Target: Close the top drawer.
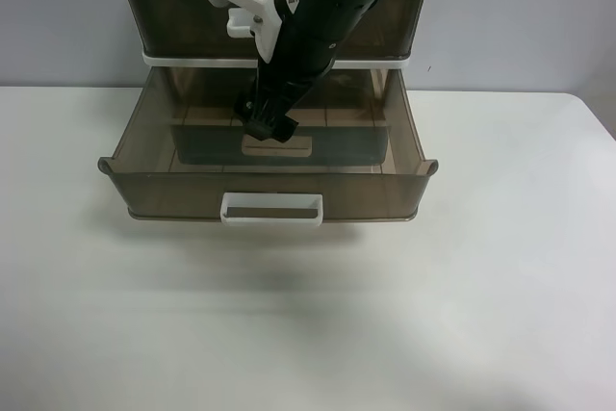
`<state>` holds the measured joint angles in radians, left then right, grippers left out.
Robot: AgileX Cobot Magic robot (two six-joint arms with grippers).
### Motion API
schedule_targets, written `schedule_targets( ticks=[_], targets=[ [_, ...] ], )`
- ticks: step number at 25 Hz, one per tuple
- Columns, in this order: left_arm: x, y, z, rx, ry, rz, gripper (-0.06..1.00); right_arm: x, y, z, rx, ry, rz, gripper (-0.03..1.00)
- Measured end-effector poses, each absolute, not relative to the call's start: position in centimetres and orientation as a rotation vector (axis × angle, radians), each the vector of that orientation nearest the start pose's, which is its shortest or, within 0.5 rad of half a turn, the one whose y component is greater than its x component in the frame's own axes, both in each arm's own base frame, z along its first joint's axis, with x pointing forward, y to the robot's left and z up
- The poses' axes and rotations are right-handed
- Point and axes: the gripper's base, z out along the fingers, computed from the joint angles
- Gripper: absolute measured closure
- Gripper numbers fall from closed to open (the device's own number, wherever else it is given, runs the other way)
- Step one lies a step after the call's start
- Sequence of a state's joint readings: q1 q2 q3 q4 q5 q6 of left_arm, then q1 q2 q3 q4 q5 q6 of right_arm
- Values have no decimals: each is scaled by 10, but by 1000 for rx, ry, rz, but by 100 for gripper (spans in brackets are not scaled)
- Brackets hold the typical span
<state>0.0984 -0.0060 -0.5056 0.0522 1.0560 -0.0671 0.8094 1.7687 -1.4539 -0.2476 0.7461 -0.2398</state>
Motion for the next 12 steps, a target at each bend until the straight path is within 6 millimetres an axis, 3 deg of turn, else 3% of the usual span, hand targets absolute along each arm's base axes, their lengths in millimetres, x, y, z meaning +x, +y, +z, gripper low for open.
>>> schedule_targets(
  ticks=[6,12],
  targets=[
    [-7,3,279,-170,2021,82,-5,277,278,286,-1437,2060,-45,-2],
    [-7,3,279,-170,2021,82,-5,245,277,313,-1474,2061,2,-2]
  ],
)
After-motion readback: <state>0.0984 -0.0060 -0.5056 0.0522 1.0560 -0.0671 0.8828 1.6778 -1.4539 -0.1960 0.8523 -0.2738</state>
